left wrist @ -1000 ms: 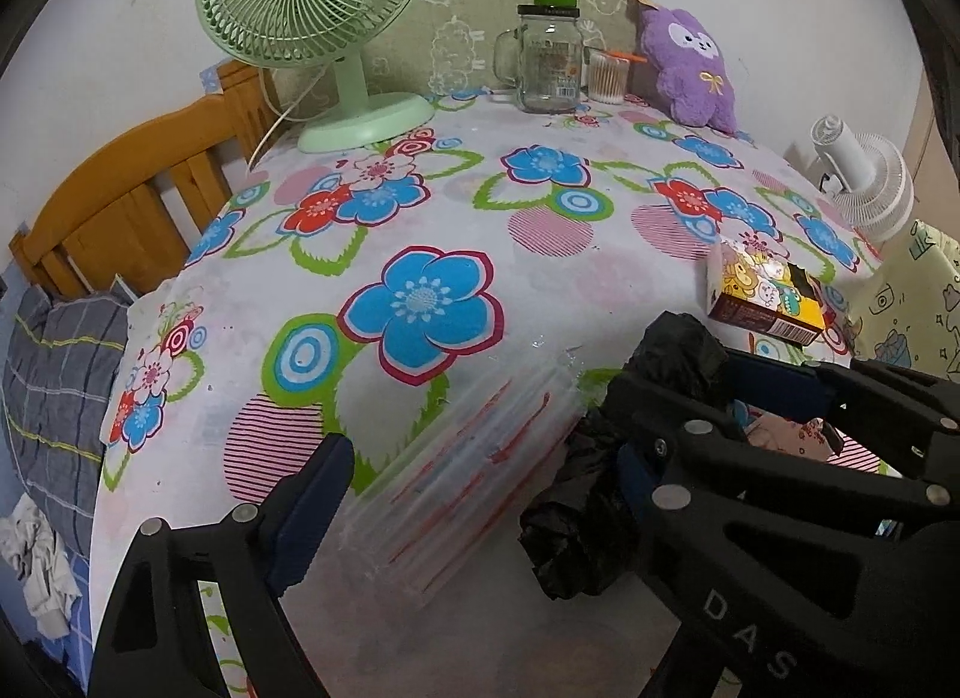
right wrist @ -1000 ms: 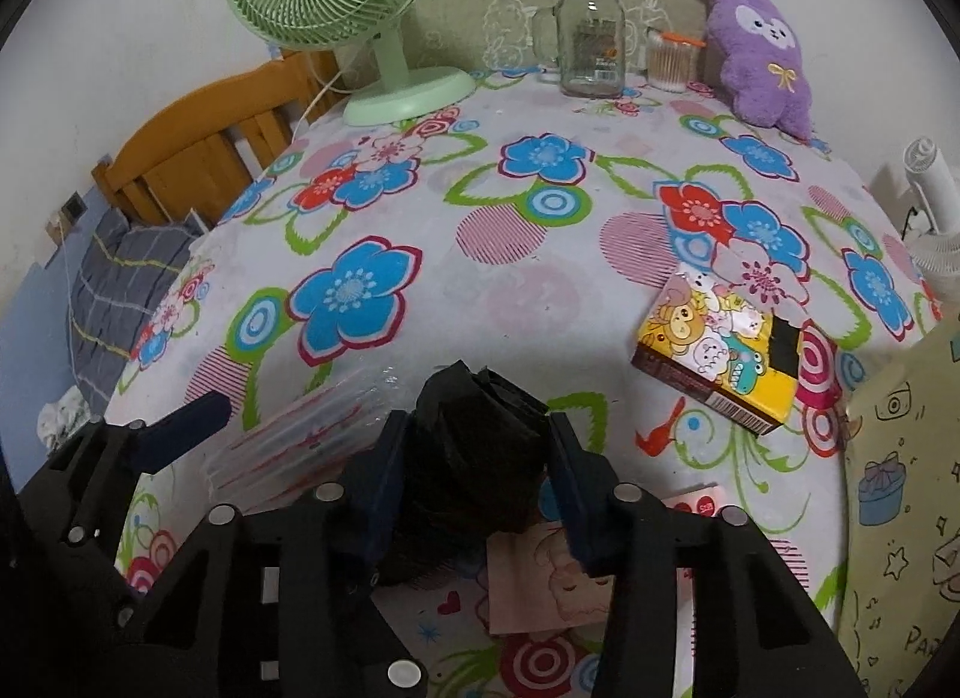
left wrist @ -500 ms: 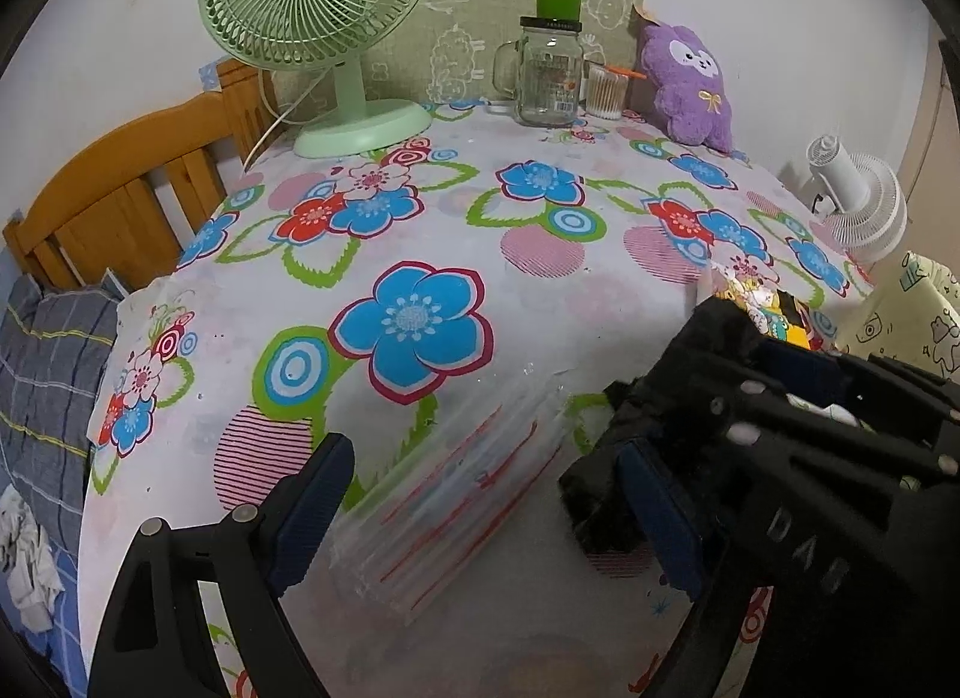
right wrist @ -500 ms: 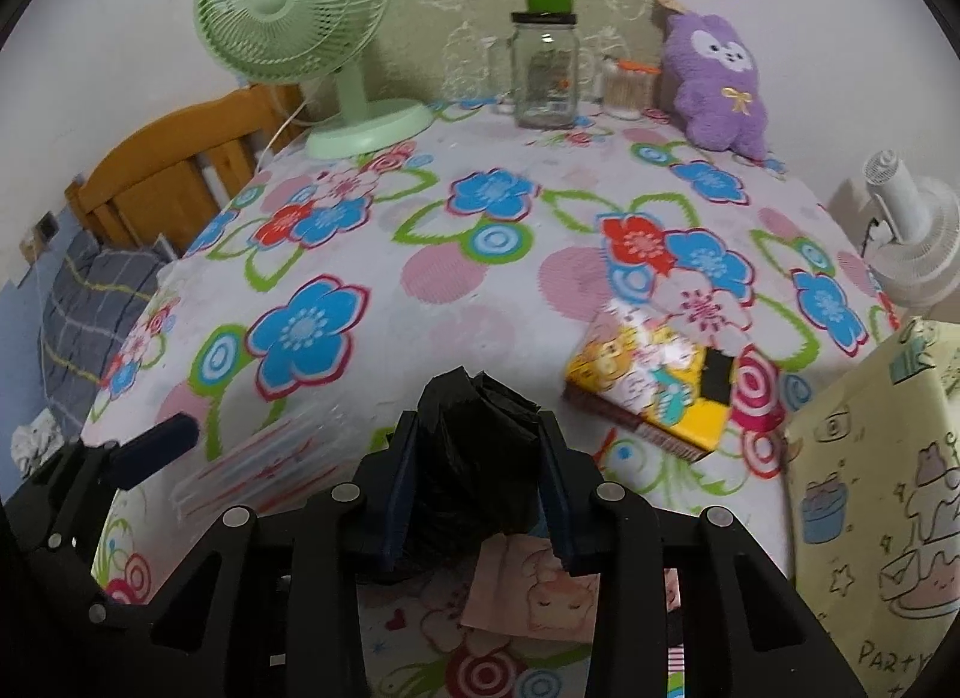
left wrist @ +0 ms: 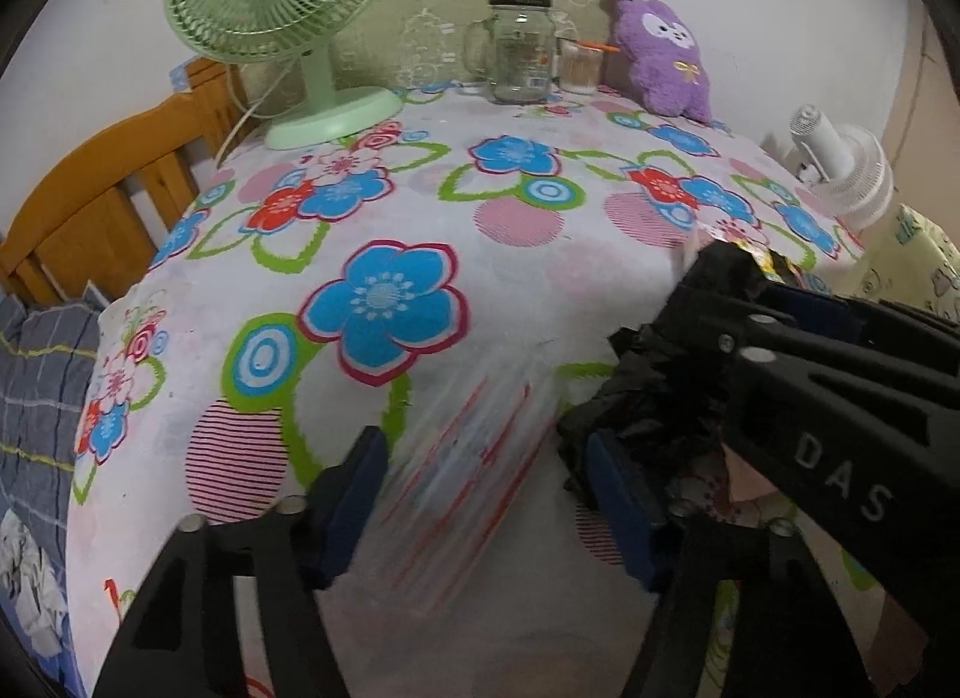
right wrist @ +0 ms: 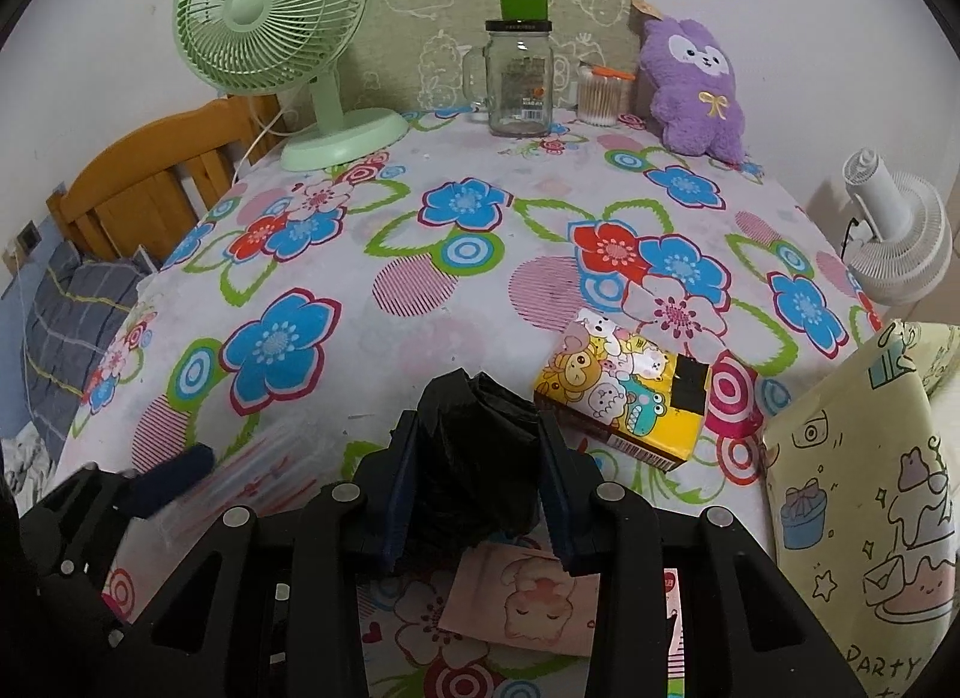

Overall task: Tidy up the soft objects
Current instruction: 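Grasp the clear straw pack with the left gripper while the right gripper grasps the black bag, then lift the straw pack and black bag and carry them over the box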

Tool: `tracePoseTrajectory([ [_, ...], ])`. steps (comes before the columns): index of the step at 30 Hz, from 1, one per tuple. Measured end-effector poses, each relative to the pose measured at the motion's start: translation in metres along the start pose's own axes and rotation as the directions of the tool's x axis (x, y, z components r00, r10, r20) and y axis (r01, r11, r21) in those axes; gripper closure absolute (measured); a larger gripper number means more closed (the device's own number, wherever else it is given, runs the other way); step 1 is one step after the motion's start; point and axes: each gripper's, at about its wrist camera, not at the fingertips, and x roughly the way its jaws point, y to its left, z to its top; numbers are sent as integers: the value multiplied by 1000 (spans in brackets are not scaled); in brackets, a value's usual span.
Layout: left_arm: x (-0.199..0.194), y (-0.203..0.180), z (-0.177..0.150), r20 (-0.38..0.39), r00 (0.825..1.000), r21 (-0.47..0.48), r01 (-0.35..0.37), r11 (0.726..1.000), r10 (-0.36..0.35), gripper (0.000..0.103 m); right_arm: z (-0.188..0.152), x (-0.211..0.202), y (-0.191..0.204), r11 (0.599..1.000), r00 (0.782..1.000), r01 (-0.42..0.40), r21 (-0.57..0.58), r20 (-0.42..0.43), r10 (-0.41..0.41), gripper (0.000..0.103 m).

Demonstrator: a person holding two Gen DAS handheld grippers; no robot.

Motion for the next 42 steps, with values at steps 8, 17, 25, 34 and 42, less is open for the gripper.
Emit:
tracePoseTrajectory([
  [8, -3, -2, -2, -5, 1000, 2, 16, 1000, -16, 47, -1, 0, -3, 1000, 1000, -6, 9, -3, 6, 64],
  [17, -1, -1, -7, -18, 1000, -11, -13, 1000, 13, 65, -2, -8, -7, 1000, 1000, 16, 11, 17, -16, 64],
  [25, -11, -5, -5, -2, 1000, -30, -14, 999, 14, 79, -8, -12, -3, 1000, 1000, 2, 1, 7, -2, 64],
  [34, -28, -17, -3, 36, 999, -44, -5, 999, 7, 82, -12, -29, -5, 1000, 1000, -10, -6, 27, 10, 63],
  [42, -47, -26, 0, 75, 997, -52, -7, 999, 11, 82, -16, -49, -7, 1000, 998, -23, -17, 57, 23, 63],
])
